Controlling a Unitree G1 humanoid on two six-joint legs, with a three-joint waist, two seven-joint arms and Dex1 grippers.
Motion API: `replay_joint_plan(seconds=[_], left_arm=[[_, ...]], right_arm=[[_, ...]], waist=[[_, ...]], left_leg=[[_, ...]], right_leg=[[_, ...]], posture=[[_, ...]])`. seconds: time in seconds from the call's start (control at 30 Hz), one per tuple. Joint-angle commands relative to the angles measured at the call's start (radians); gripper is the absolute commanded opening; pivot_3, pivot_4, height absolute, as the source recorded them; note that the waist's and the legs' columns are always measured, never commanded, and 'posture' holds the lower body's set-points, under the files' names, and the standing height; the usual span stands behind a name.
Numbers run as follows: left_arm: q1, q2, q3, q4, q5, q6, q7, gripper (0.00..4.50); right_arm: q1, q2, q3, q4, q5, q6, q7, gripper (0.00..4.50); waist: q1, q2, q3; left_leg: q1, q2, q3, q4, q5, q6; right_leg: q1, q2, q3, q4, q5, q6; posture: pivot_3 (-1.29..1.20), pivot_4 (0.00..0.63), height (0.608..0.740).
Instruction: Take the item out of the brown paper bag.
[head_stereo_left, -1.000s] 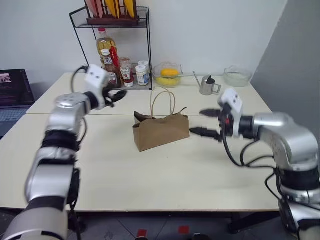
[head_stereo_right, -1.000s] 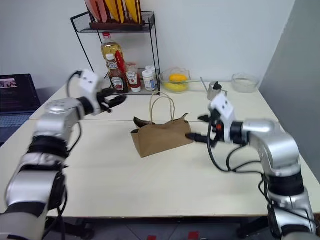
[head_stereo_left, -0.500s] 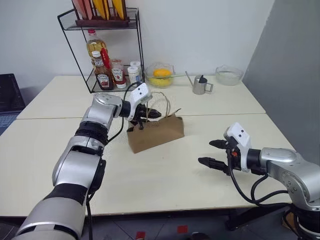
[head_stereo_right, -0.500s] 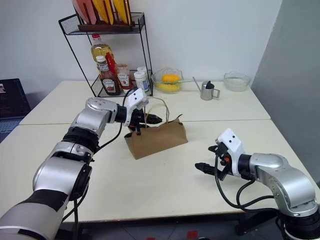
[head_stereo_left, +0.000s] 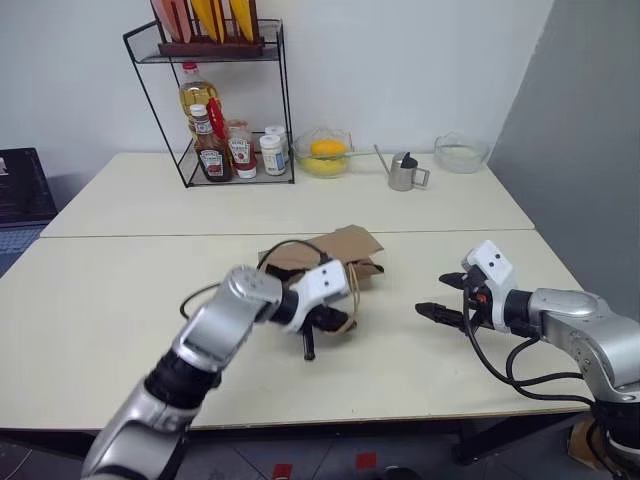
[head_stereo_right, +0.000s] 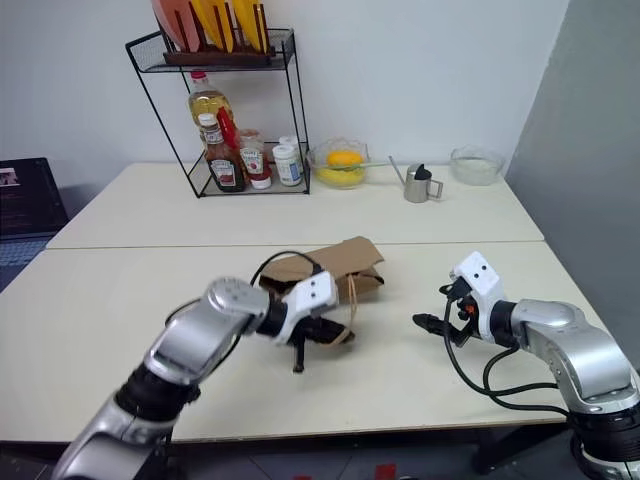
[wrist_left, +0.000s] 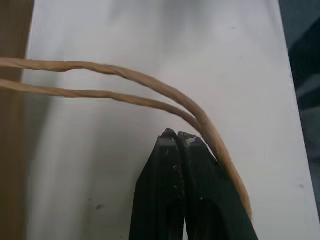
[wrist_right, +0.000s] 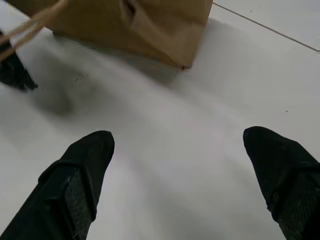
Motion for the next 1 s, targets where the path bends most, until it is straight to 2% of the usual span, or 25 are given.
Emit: replay_joint_plan(seconds=[0.03, 0.23, 0.5, 0.8, 1.0], left_arm=[[0.037, -0.007, -0.031, -0.073, 0.025, 0.013, 0.099, 0.08], [0.088, -0.031, -0.070, -0.101, 0.013, 0.047, 0.199, 0.08], [0.045, 0.006, -0.118, -0.076, -0.013, 0.007, 0.165, 0.08], [-0.188, 0.072, 0.090, 0.019, -0.061, -0.042, 0.178, 0.08], [-0.294, 0.130, 0.115, 0.147, -0.026, -0.147, 0.166, 0.08]], right_arm=[[-0.015, -0.014, -0.004, -0.002, -0.003, -0.032, -0.004, 4.50], [-0.025, -0.016, 0.005, 0.022, -0.006, -0.046, -0.006, 4.50], [-0.055, -0.021, 0.025, 0.059, -0.010, -0.058, 0.005, 4.50], [-0.068, -0.020, 0.017, 0.074, -0.023, -0.072, -0.010, 4.50], [-0.075, -0.014, 0.018, 0.076, -0.025, -0.077, -0.029, 4.50]], waist=[[0.002, 0.000, 0.000], [0.006, 0.000, 0.000], [0.007, 0.000, 0.000], [0.009, 0.000, 0.000], [0.008, 0.000, 0.000]], left_leg=[[0.000, 0.000, 0.000, 0.000, 0.000, 0.000], [0.001, 0.000, 0.000, 0.000, 0.000, 0.000], [0.001, 0.000, 0.001, 0.000, 0.000, 0.000], [0.000, 0.000, 0.001, 0.000, 0.000, 0.000], [0.000, 0.000, 0.001, 0.000, 0.000, 0.000]], right_leg=[[0.000, 0.000, 0.000, 0.000, 0.000, 0.000], [0.000, 0.000, 0.000, 0.000, 0.000, 0.000], [0.000, 0.000, 0.000, 0.000, 0.000, 0.000], [0.000, 0.000, 0.000, 0.000, 0.000, 0.000], [0.000, 0.000, 0.000, -0.001, 0.000, 0.000]], posture=[[0.00, 0.150, 0.740], [0.00, 0.150, 0.740], [0.00, 0.150, 0.740], [0.00, 0.150, 0.740], [0.00, 0.150, 0.740]])
